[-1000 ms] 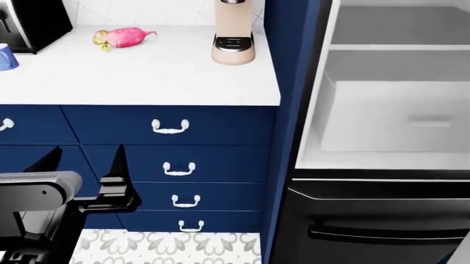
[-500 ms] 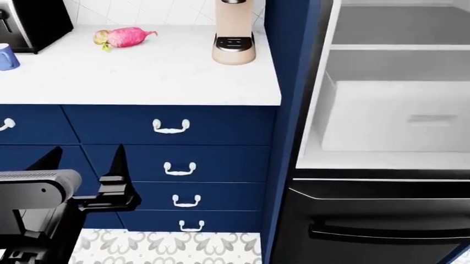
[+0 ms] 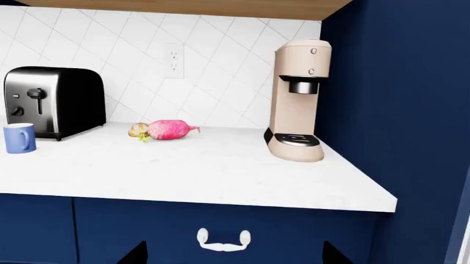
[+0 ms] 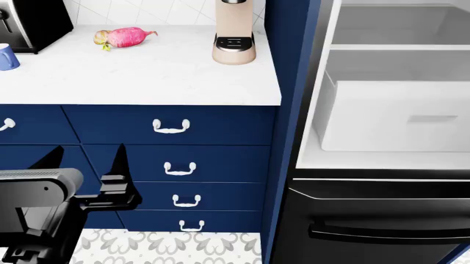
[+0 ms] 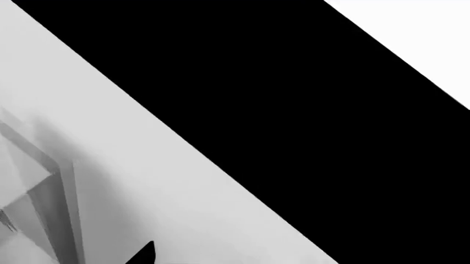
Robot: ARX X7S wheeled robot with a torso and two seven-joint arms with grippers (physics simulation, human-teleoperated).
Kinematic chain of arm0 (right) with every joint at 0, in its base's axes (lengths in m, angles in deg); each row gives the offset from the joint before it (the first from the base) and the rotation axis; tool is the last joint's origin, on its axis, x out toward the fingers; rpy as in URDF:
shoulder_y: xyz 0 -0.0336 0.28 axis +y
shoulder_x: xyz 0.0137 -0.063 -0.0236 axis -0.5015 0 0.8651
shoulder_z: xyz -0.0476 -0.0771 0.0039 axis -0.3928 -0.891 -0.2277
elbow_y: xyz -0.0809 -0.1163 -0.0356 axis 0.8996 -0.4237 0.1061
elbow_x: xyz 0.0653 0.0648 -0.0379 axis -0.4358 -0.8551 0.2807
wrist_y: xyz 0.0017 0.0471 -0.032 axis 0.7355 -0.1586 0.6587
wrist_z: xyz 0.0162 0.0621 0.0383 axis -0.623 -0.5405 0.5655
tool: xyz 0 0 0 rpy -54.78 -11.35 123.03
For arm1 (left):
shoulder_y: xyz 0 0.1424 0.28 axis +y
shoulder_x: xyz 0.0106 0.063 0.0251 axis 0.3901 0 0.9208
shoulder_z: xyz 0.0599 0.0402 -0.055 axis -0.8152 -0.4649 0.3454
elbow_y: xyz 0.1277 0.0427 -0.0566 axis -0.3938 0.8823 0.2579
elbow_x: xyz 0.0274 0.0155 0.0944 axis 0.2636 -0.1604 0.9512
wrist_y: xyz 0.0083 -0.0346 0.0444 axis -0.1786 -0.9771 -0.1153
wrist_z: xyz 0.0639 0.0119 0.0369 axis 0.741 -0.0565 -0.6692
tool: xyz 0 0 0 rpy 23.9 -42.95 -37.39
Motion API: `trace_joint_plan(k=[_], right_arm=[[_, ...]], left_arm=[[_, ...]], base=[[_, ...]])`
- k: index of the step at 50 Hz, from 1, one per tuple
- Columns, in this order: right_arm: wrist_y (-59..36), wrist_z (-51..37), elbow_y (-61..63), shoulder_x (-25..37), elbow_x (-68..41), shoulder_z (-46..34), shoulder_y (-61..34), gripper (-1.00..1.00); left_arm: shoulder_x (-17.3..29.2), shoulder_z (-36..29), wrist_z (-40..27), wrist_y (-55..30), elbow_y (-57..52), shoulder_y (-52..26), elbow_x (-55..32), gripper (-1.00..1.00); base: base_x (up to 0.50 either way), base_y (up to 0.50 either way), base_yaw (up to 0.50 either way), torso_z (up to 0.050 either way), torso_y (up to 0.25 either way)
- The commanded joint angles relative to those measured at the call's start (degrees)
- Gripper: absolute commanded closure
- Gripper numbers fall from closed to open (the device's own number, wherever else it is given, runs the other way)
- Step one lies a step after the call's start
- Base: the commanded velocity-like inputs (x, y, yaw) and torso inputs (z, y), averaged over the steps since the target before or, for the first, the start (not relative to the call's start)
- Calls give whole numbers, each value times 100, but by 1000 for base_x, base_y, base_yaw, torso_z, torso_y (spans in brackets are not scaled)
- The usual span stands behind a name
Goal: Open the fridge door
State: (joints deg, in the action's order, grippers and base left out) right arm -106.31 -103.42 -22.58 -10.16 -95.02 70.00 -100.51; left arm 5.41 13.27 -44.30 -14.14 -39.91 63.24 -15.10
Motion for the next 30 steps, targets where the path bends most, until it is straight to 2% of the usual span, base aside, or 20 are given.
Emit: trace_joint_plan(k=[1,11,17,22,26,30], right_arm=[[-176,-1,-162,-47,311,610,292,-100],[-271,228,-451,-25,451,799,466,-100],[-679,297,-628,167,371,970,673,-100],[-790,221,-626,231,418,802,729,-100],[-792,-51,-572,388,332,229,481,-100],[-778,-90,-565,410,324,99,407,-100]], left_arm=[[23,9,-2,43,-8,52,0,-100],[51,30,2,87,-29,127,-5,-100],[58,6,-4,89,-1,106,-1,-100],[67,3,-7,98,22,92,-5,-100],[66,-38,-23,84,56,34,5,-100],[70,-50,-30,87,64,23,5,-100]], base=[[0,0,0,0,0],[0,0,0,0,0],[0,0,0,0,0],[0,0,0,0,0],[0,0,0,0,0],[0,0,0,0,0]])
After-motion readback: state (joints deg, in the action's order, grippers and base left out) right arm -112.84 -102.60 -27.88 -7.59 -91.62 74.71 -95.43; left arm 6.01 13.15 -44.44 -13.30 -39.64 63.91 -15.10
